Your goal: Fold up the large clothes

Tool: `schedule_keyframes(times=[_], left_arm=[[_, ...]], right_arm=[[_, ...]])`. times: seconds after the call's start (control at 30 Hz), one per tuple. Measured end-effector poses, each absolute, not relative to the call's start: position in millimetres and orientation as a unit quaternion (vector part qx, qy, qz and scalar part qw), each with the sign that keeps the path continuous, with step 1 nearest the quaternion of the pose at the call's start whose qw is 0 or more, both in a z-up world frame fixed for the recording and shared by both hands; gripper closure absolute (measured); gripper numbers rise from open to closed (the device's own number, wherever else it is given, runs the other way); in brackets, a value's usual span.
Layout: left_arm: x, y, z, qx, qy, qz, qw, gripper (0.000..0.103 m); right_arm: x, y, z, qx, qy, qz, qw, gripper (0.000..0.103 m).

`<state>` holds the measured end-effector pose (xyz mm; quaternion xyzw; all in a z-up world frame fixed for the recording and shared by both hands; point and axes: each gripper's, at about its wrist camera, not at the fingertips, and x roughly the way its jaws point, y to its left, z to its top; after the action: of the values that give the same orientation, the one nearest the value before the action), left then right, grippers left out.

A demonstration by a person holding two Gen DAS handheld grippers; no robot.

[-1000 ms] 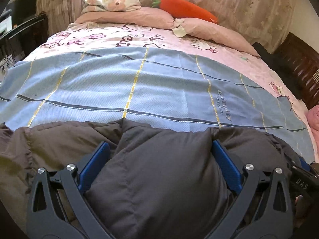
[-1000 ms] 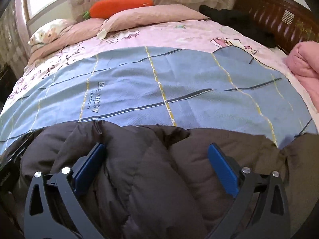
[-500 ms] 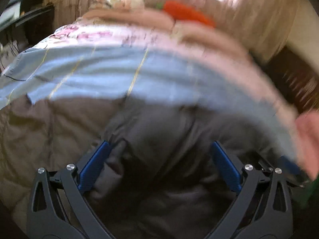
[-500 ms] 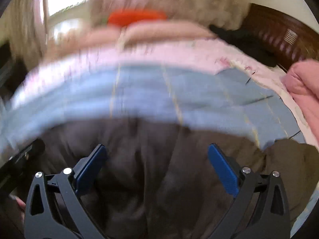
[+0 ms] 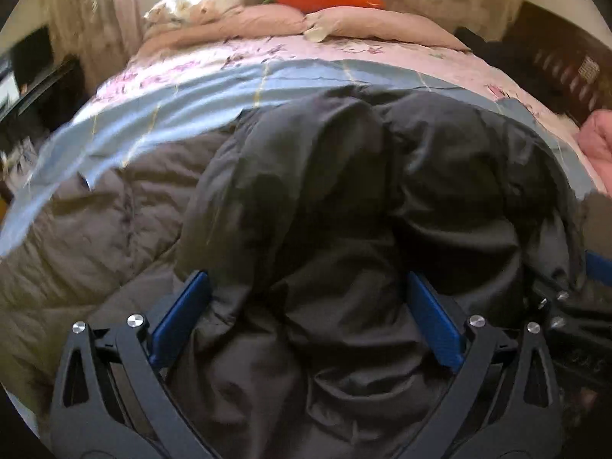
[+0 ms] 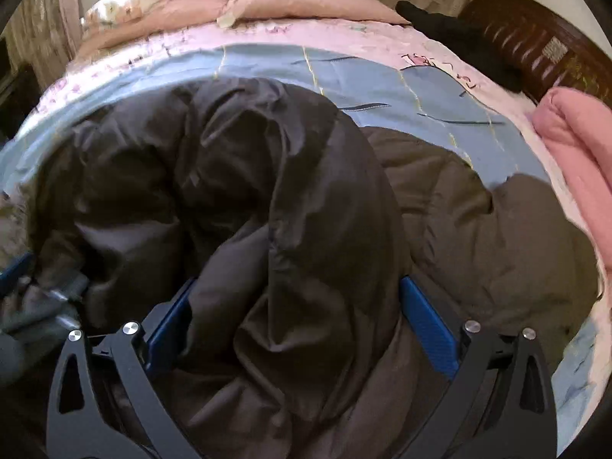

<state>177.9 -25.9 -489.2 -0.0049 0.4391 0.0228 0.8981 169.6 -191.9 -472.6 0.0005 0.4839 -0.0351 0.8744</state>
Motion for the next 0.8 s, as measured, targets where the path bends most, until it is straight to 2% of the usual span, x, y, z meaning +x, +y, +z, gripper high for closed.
schedule_keyframes(times=[0.37,0.5,0.67,0.8], left_arm=[[136,-18,-481,-0.038,0.435,0.049,0.898,0.002],[127,-6,-462,-0.097,0.422,0.050,0.900,0.002],[108,39,-420,-0.170,0.397,0.085,0.898,0.002],[78,113,-391,-0.219,0.388,0.153,0.882,0.002]], right_arm=[[133,-190,-472,0.035,0.493,-0.071,0.866,0.001],[132,-188,-448,0.052,0.482,-0.074,0.872,0.001],[127,-155,-408,0.035,0.459,-0.042,0.887,0.001],[126,-113,-393,0.017,0.462,-0.002,0.887,0.001]])
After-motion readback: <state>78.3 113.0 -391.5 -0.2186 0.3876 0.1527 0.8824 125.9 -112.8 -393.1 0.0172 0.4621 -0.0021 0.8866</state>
